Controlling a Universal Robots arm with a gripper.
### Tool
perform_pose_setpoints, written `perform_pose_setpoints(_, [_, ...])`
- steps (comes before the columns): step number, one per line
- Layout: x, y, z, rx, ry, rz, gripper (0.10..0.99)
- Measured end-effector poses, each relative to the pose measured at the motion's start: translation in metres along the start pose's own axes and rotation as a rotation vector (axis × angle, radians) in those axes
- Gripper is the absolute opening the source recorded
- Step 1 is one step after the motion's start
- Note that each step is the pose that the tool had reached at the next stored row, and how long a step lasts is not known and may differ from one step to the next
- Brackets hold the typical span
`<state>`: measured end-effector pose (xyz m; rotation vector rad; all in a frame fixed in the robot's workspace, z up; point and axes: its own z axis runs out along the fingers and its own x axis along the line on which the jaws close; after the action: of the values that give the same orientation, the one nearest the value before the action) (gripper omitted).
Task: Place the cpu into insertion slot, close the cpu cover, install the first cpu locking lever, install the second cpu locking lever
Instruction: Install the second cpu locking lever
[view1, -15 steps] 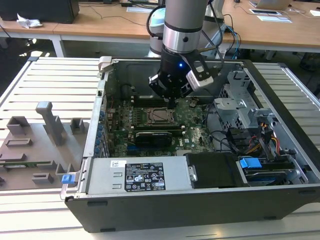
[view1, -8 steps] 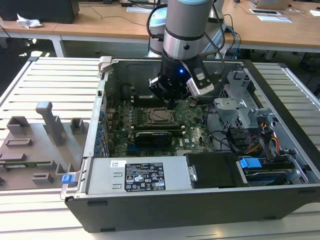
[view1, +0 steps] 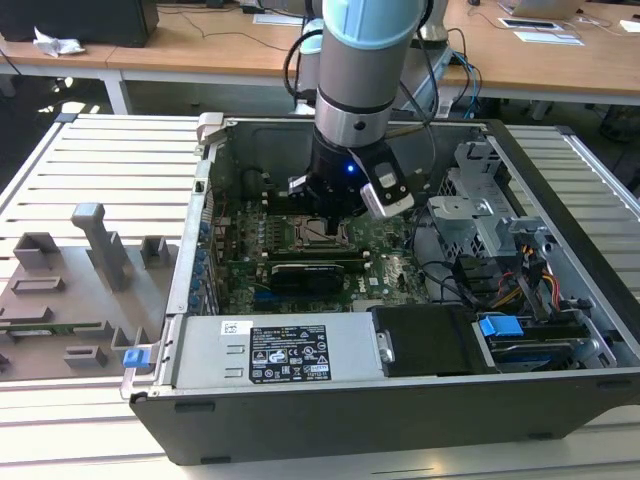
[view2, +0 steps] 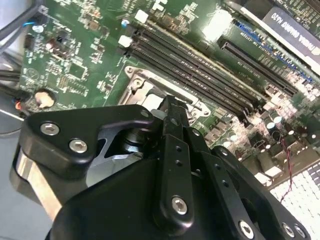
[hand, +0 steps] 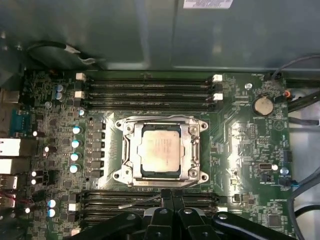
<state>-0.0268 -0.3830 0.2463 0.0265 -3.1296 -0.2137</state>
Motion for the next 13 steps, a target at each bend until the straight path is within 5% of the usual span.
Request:
perform_pose_setpoints(11, [0.0274,-0.0054,0.0287,-0.001,0.0012,-0.008,0.106])
perform_pose_setpoints(13, [0.0398,-0.0068,0.0342,-0.016,0.0024,-0.019,0.106])
